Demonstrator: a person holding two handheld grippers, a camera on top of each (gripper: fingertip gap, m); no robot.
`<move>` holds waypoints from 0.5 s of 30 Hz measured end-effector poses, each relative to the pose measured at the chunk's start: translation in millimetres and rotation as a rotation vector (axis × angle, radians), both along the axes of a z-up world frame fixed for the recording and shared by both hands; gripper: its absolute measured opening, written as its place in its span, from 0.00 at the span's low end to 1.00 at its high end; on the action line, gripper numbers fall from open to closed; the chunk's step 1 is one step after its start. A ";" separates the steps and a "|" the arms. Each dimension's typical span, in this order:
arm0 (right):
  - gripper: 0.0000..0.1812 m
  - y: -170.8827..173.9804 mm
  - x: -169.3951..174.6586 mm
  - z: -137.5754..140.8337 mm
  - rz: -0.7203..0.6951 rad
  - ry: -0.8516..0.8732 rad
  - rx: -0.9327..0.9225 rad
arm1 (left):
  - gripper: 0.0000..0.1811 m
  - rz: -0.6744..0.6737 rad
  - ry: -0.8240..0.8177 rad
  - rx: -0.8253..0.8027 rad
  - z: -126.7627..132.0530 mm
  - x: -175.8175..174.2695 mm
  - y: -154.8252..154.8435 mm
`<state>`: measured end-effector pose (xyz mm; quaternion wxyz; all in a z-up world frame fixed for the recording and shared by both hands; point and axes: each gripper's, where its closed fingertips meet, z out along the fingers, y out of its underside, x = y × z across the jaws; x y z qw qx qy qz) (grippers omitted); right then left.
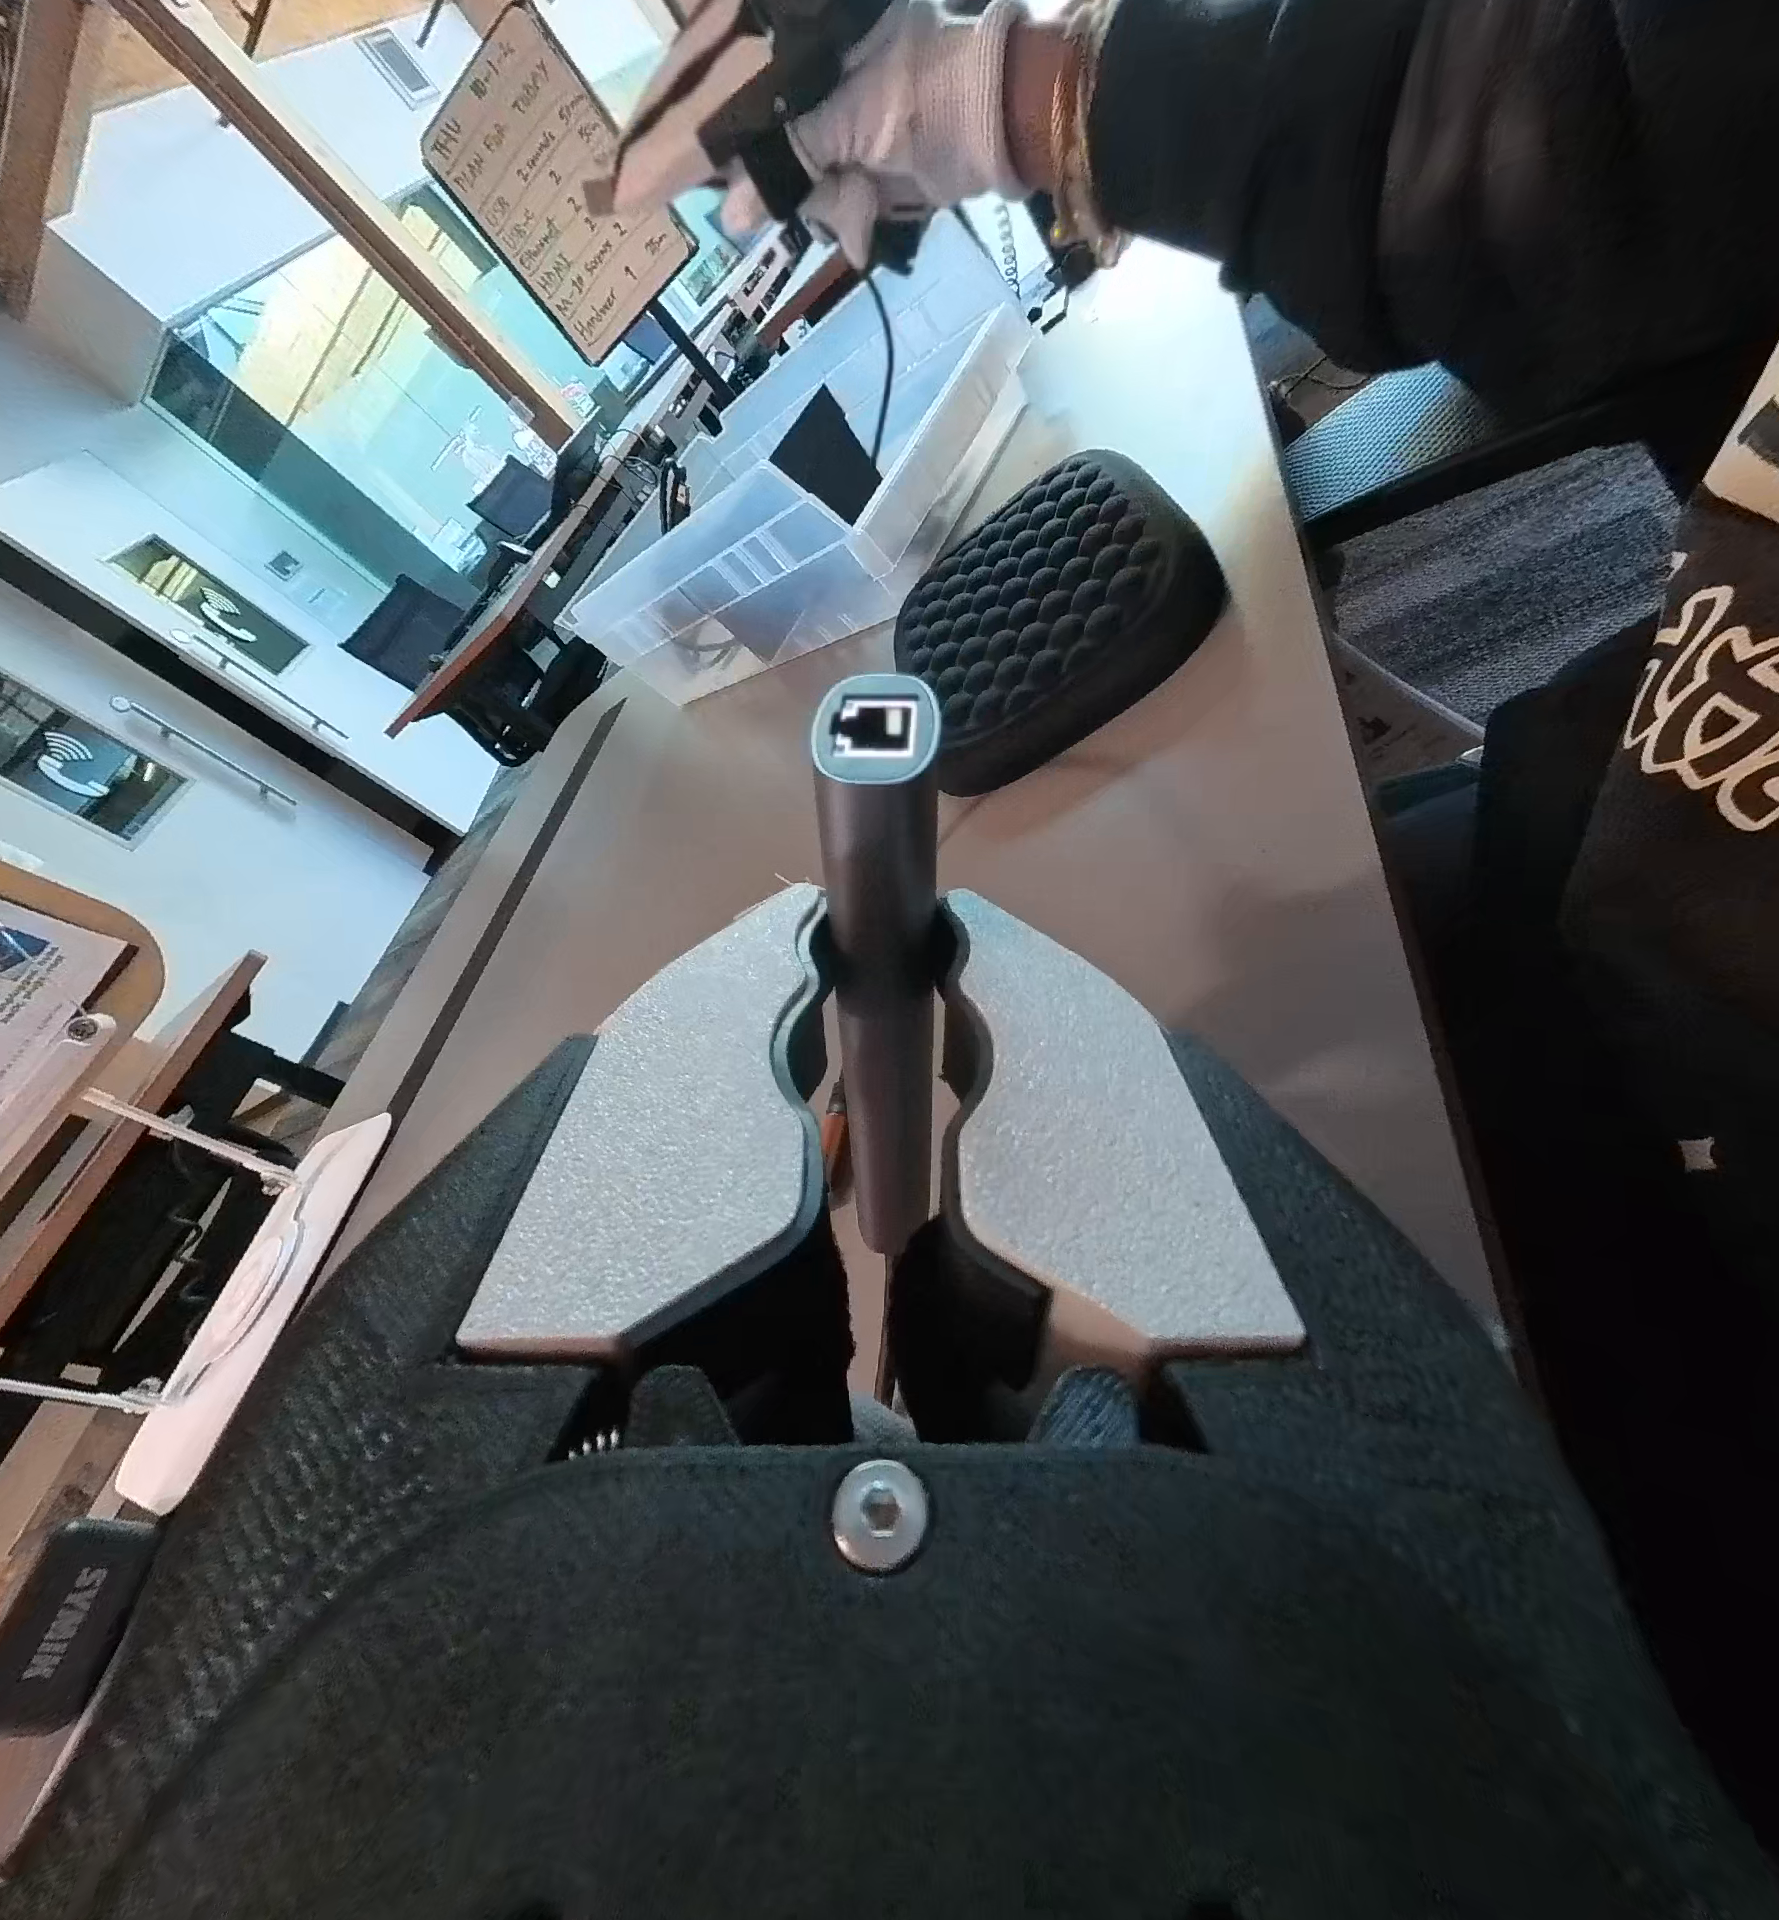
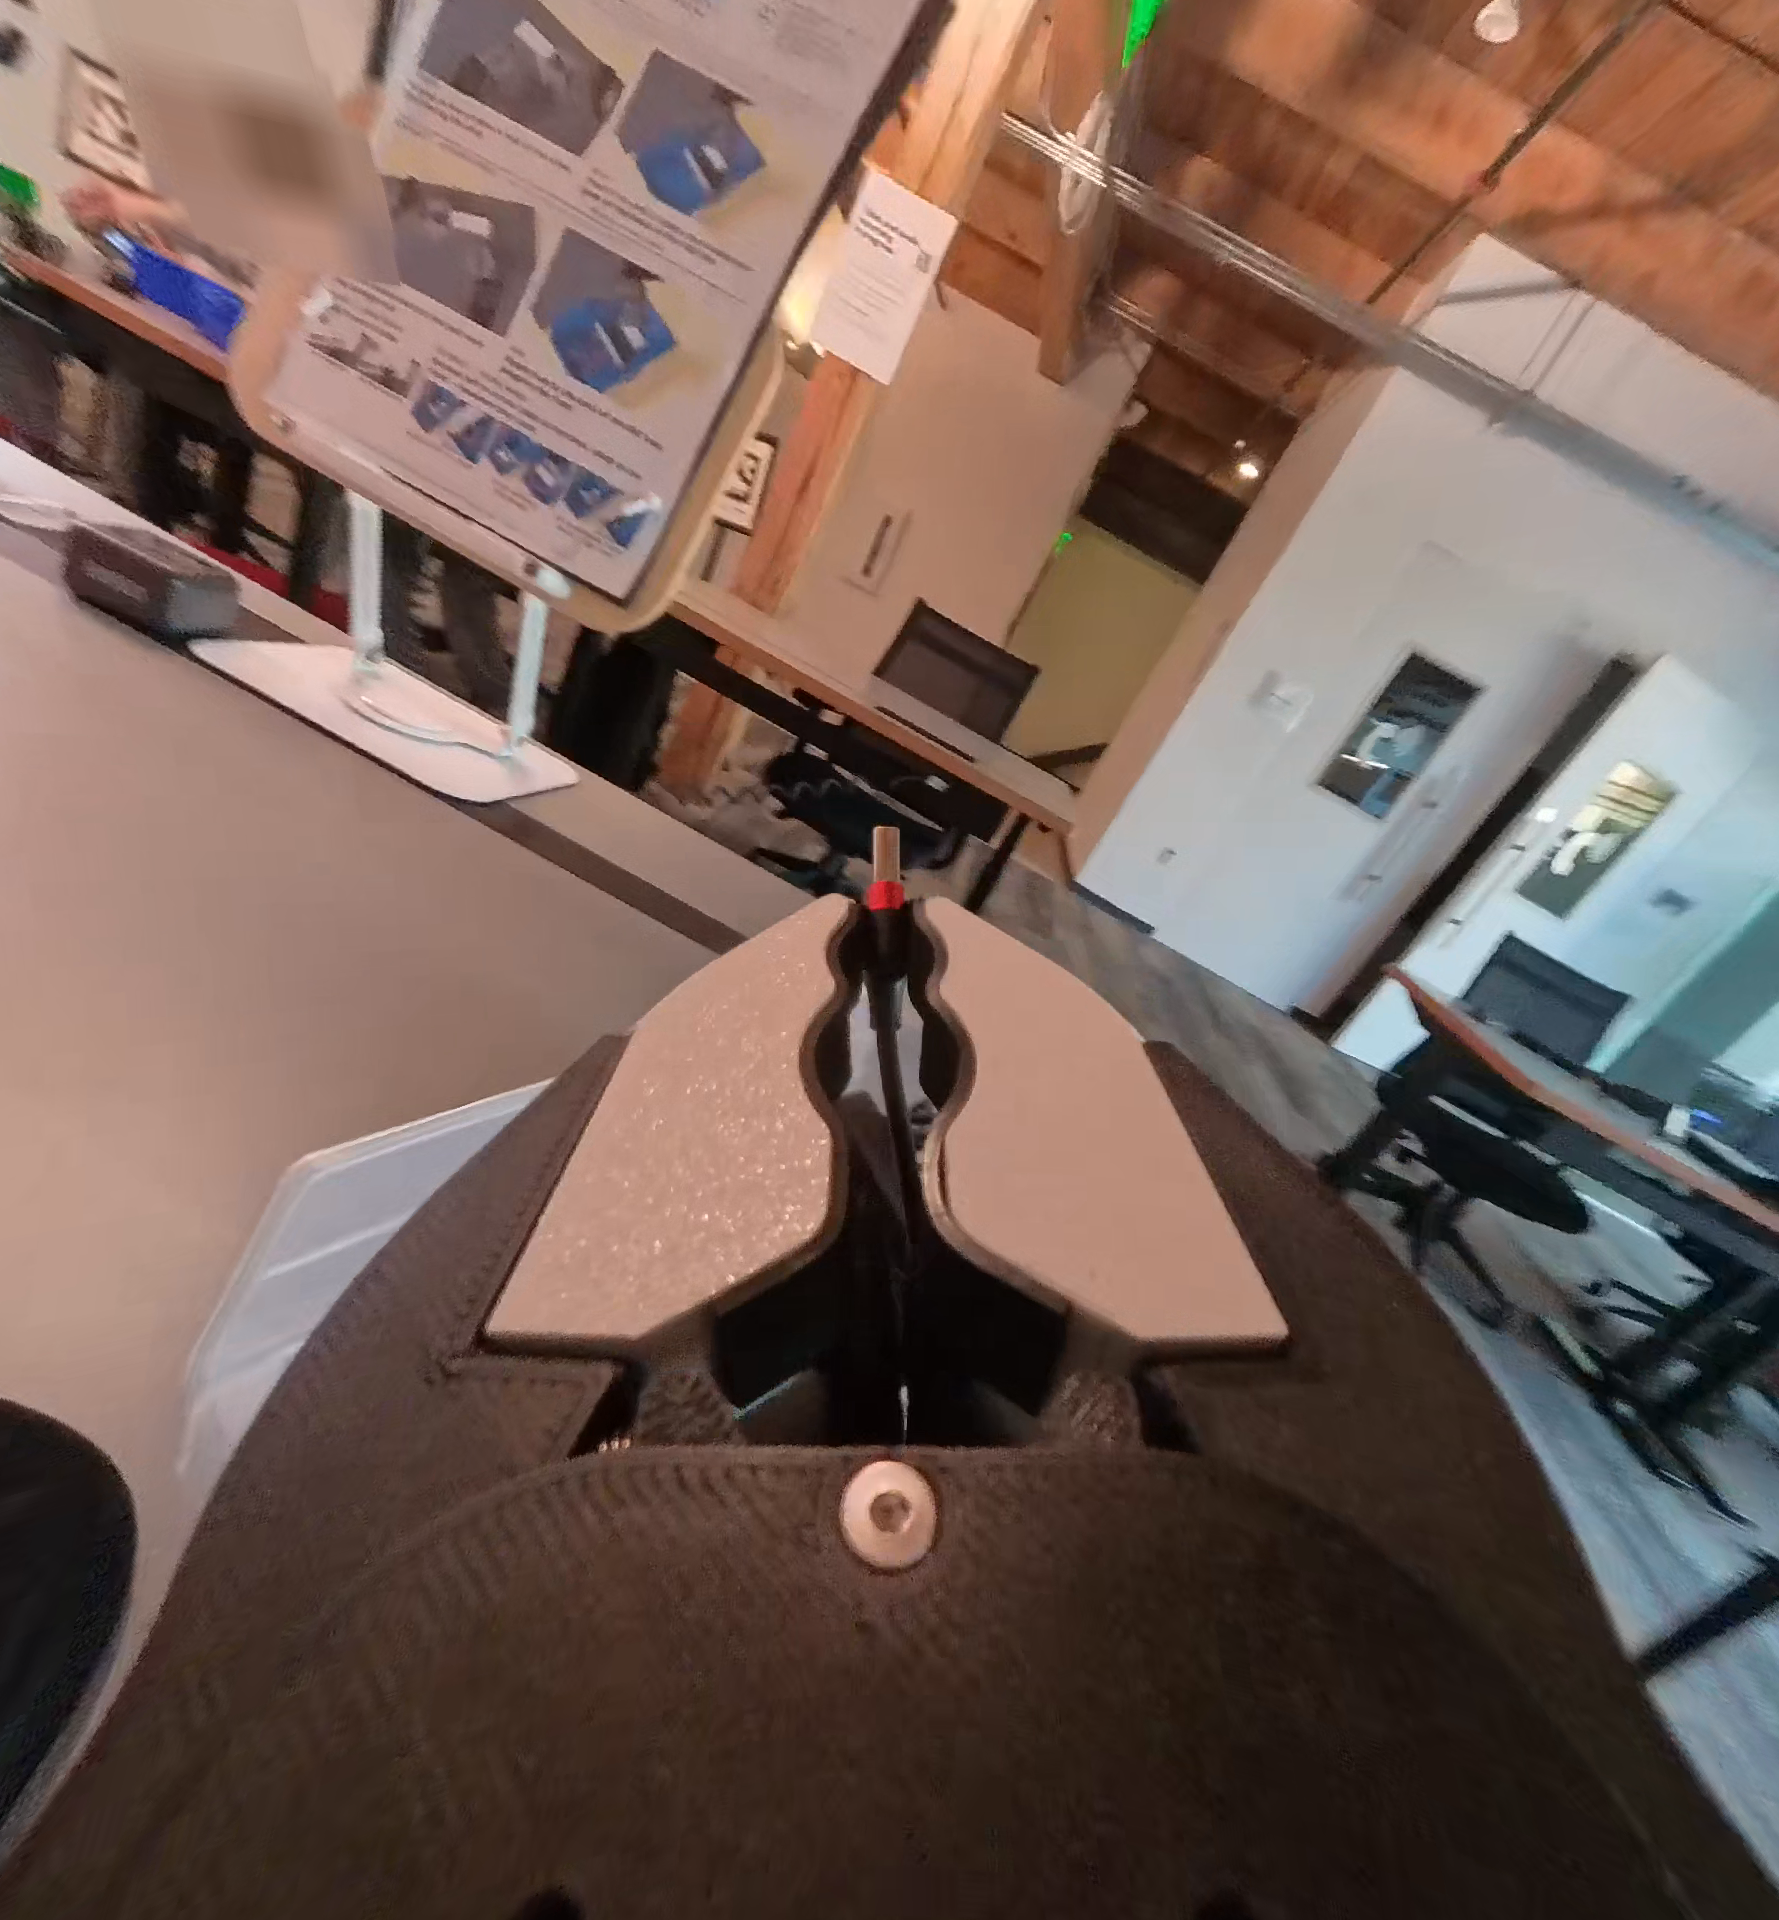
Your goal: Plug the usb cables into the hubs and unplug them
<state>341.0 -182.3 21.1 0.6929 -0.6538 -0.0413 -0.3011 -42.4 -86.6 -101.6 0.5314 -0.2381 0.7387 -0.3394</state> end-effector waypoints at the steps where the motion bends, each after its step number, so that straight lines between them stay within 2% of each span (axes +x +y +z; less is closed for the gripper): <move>1: 0.04 4.3 -2.4 -1.6 0.031 0.002 0.015 | 0.09 0.001 0.001 0.003 -0.2 0.0 0.0; 4: 0.04 13.5 -12.0 -3.3 0.071 -0.130 0.018 | 0.09 0.003 -0.005 0.002 0.6 -0.2 0.6; 7: 0.04 18.9 -7.4 -22.7 -0.017 -0.347 -0.123 | 0.09 0.006 -0.012 0.007 1.4 -0.5 1.0; 9: 0.04 22.6 -11.4 -34.4 -0.016 -0.487 -0.182 | 0.09 0.005 -0.010 0.007 1.0 -0.5 0.8; 11: 0.04 27.1 -12.0 -64.2 0.057 -0.419 -0.352 | 0.09 0.006 -0.012 0.010 1.1 -0.7 0.9; 13: 0.05 20.1 -4.0 -106.1 0.076 -0.178 -0.619 | 0.09 0.006 -0.011 0.009 1.1 -0.6 0.9; 15: 0.07 4.0 4.6 -140.2 0.023 0.039 -0.835 | 0.09 0.005 -0.010 0.011 0.9 -0.7 0.7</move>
